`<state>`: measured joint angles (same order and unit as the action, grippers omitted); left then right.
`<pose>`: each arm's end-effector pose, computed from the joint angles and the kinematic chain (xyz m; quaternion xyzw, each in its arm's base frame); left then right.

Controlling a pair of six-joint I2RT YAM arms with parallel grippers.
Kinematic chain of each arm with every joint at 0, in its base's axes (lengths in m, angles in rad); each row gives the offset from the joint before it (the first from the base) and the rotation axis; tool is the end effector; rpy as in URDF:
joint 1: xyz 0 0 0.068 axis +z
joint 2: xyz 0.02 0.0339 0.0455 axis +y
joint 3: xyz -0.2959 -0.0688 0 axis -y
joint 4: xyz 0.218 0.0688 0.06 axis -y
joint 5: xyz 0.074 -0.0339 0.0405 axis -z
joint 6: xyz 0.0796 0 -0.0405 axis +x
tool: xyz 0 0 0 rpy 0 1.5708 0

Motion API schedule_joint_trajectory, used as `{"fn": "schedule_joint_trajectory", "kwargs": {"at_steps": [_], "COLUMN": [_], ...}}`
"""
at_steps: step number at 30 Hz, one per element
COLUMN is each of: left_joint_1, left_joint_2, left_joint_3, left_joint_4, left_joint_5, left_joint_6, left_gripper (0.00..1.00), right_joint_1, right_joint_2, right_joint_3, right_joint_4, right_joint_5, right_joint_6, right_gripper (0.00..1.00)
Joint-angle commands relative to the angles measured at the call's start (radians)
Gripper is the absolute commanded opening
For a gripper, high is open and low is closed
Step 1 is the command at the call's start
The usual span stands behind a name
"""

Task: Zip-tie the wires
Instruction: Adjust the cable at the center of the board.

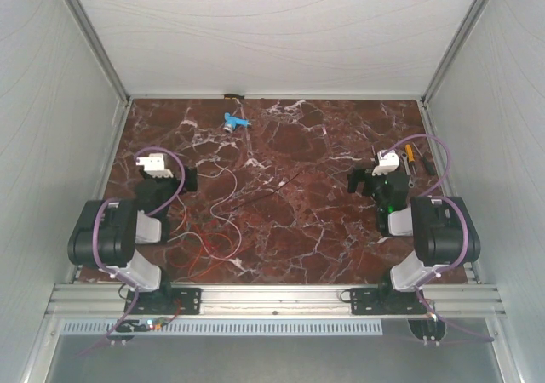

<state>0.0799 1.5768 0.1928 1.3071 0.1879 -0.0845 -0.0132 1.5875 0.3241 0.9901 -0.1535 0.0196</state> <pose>0.2733 0.0070 0.1946 0.0035 0.7333 -0.0704 0.6762 0.2952 0.0083 0.1785 -0.0333 0.7951 0.0630 0.6022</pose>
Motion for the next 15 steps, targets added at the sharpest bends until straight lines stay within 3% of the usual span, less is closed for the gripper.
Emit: {"fn": "schedule_joint_trajectory", "kwargs": {"at_steps": [1,3,5,7,12,14,15], "left_joint_1": [-0.013,-0.038,-0.062,-0.084,-0.094,-0.093,-0.087], "left_joint_2": [-0.075,-0.174,-0.272,-0.341,-0.543,-0.633,-0.676], "left_joint_3": [0.024,0.042,0.079,0.092,0.121,0.151,0.177], "left_joint_4": [0.004,-0.12,-0.303,-0.386,-0.652,-0.844,-0.978], "left_joint_5": [-0.092,-0.157,-0.214,-0.253,-0.256,-0.285,-0.293], "left_joint_6": [-0.021,-0.024,-0.058,-0.115,-0.356,-0.579,-0.687], "left_gripper": [1.0,1.0,1.0,1.0,1.0,1.0,1.0], "right_joint_1": [0.017,0.075,0.139,0.167,0.175,0.16,0.135], "right_joint_2": [-0.032,-0.131,-0.263,-0.374,-0.534,-0.56,-0.566], "right_joint_3": [0.007,0.018,0.075,0.158,0.439,0.51,0.526], "right_joint_4": [0.046,-0.055,-0.272,-0.471,-0.92,-1.136,-1.185], "right_joint_5": [0.074,0.167,0.222,0.233,0.222,0.261,0.197], "right_joint_6": [-0.013,-0.056,-0.072,-0.039,0.296,0.539,0.563], "right_gripper": [0.98,0.98,0.98,0.98,0.98,0.98,0.98]}}
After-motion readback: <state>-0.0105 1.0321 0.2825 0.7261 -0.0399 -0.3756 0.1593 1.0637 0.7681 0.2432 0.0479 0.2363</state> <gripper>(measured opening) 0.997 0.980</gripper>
